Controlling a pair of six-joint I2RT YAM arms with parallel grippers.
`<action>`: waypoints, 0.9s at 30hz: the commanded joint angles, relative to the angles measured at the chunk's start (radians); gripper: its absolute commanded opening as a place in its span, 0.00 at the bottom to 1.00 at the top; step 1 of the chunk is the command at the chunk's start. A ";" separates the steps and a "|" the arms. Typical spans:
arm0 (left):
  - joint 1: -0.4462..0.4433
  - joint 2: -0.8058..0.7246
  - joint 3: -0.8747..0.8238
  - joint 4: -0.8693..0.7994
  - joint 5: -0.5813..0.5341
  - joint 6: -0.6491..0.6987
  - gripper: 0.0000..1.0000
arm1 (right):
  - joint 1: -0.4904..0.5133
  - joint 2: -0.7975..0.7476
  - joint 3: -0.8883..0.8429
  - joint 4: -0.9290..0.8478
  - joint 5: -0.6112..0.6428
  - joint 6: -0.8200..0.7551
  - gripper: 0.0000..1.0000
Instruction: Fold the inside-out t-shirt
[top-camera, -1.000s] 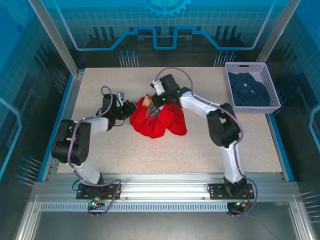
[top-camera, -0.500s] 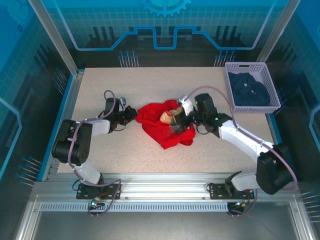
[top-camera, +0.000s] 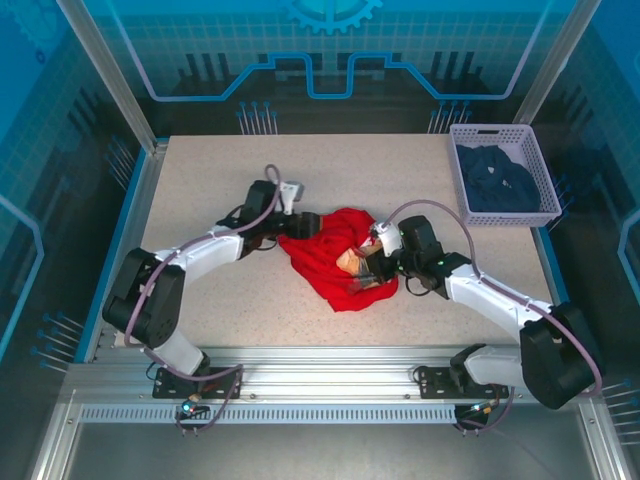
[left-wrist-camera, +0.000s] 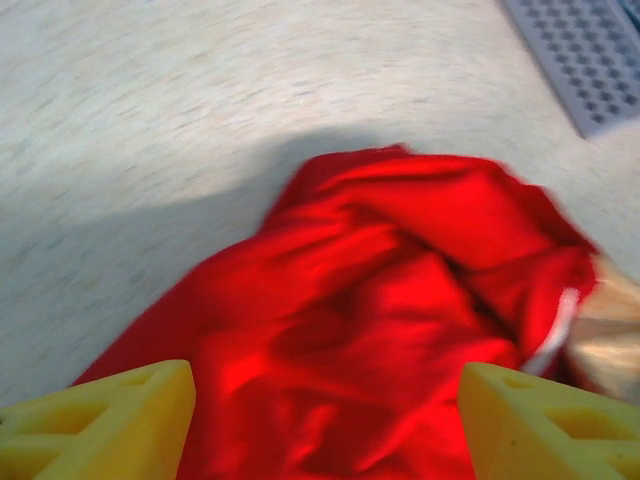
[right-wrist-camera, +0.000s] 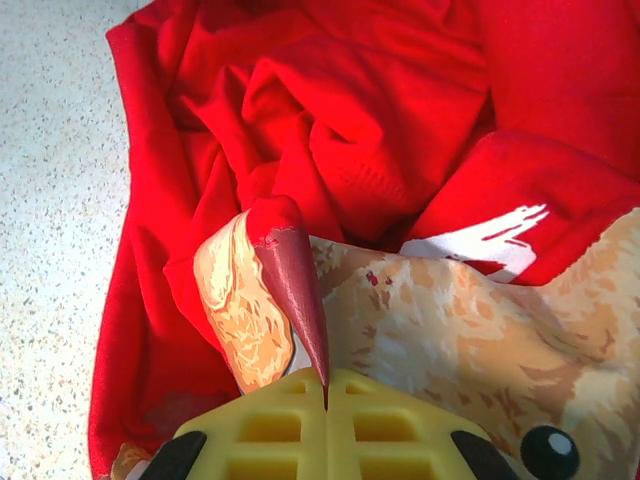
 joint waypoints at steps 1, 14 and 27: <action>-0.056 0.046 0.046 -0.138 -0.020 0.246 0.75 | -0.019 -0.026 -0.002 0.013 0.008 0.016 0.00; -0.074 0.275 0.316 -0.257 0.081 0.214 0.23 | -0.035 -0.082 0.032 0.010 0.027 0.000 0.00; 0.252 -0.216 0.064 0.183 0.277 -0.415 0.00 | -0.117 -0.345 0.042 -0.008 0.037 -0.006 0.00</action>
